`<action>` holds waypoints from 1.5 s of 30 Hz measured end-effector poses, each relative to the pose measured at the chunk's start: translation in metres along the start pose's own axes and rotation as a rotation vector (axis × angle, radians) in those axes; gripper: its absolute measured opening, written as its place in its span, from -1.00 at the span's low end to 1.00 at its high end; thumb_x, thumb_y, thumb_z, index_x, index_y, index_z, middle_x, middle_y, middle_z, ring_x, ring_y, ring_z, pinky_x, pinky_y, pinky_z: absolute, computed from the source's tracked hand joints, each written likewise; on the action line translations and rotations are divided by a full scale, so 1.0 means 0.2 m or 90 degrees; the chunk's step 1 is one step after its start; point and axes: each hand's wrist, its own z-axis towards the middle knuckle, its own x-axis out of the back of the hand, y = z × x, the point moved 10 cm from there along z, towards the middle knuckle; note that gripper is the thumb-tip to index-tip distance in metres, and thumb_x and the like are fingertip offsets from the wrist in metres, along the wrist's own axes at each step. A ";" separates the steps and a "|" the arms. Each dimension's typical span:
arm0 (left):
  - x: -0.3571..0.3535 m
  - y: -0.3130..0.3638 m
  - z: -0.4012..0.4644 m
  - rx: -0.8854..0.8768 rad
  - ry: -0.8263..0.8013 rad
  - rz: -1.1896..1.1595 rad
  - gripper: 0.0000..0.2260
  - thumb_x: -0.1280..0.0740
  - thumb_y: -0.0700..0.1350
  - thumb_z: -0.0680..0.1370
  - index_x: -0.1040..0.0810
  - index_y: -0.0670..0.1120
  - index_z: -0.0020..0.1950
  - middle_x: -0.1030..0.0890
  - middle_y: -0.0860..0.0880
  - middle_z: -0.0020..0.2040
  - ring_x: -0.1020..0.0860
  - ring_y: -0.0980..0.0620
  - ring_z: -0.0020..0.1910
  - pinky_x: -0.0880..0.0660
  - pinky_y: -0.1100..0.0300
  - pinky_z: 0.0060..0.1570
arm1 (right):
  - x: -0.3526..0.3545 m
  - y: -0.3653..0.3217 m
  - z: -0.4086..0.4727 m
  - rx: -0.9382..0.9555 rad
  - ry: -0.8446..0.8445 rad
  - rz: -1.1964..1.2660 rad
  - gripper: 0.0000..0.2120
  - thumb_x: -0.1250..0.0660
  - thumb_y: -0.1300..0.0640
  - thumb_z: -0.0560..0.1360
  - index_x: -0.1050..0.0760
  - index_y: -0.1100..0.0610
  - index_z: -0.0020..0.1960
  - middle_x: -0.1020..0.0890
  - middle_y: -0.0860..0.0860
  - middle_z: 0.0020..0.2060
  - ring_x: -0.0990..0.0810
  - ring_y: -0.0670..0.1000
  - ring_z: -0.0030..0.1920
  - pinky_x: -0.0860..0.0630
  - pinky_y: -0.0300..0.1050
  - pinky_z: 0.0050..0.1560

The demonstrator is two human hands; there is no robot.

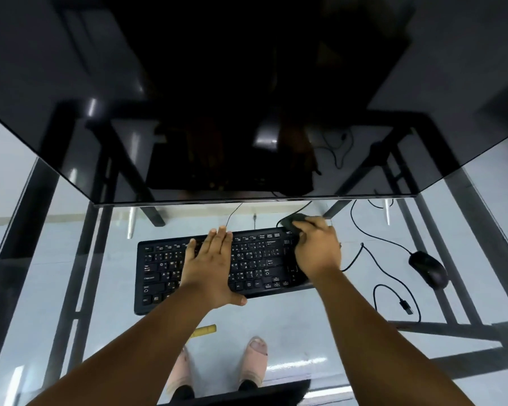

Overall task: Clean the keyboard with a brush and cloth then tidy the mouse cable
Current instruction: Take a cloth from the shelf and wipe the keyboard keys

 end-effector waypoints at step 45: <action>0.03 0.00 0.02 0.028 0.007 -0.006 0.25 -0.42 0.43 0.19 0.27 -0.06 0.57 0.23 -0.02 0.59 0.20 0.00 0.56 0.18 -0.07 0.51 | 0.08 0.08 -0.03 -0.046 -0.018 -0.059 -0.61 -0.19 0.25 0.50 -0.55 -0.07 0.22 -0.42 -0.10 0.21 -0.39 0.06 0.14 -0.52 -0.06 -0.18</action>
